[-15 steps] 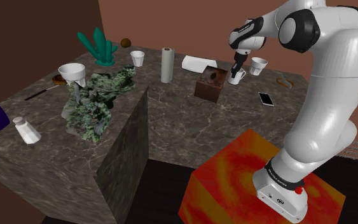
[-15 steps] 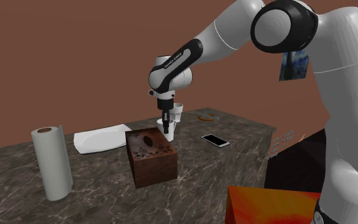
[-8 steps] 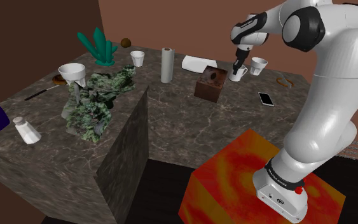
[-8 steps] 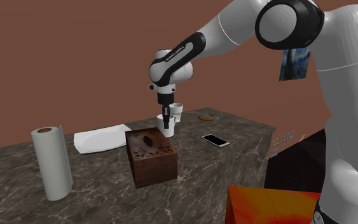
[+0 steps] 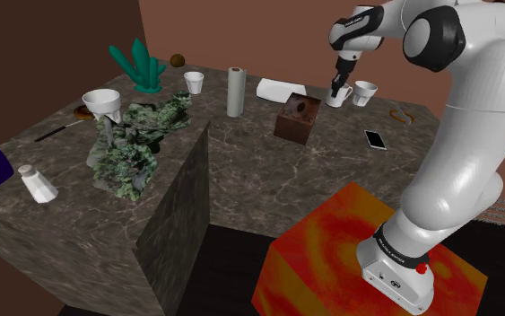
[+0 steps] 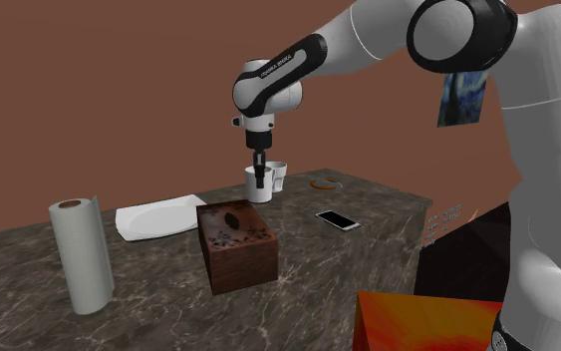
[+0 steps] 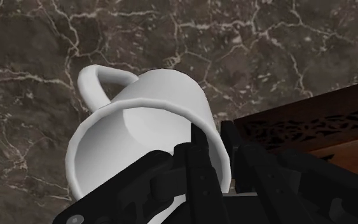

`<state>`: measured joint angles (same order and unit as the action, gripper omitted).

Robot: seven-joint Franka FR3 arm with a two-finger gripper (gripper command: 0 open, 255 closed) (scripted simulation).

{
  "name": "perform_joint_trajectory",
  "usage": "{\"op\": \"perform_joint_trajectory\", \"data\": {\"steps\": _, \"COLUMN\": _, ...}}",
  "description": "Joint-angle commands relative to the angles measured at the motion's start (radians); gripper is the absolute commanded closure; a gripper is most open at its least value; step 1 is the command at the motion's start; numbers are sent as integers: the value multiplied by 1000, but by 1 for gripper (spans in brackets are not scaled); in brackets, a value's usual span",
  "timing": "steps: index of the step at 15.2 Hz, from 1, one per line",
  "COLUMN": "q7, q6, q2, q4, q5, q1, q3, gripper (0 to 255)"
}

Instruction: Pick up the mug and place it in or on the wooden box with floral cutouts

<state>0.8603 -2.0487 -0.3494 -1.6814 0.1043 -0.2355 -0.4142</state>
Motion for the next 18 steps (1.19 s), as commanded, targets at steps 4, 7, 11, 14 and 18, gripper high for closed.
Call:
{"op": "perform_joint_trajectory", "data": {"steps": 4, "q7": -6, "q6": 61, "q2": 19, "q4": 44, "q5": -10, "q1": 2, "q3": -4, "gripper": 255}}
{"op": "perform_joint_trajectory", "data": {"steps": 7, "q7": -7, "q6": 98, "q2": 27, "q4": 73, "q5": -14, "q1": 2, "q3": -6, "gripper": 255}}
{"op": "perform_joint_trajectory", "data": {"steps": 11, "q7": -9, "q6": 149, "q2": 35, "q4": 117, "q5": -18, "q1": 1, "q3": -8, "gripper": 255}}
{"op": "perform_joint_trajectory", "data": {"steps": 14, "q7": -9, "q6": 188, "q2": 38, "q4": 153, "q5": -20, "q1": -1, "q3": -9, "gripper": 255}}
{"op": "perform_joint_trajectory", "data": {"steps": 18, "q7": -9, "q6": 241, "q2": 39, "q4": 206, "q5": -20, "q1": -4, "q3": -11, "gripper": 255}}
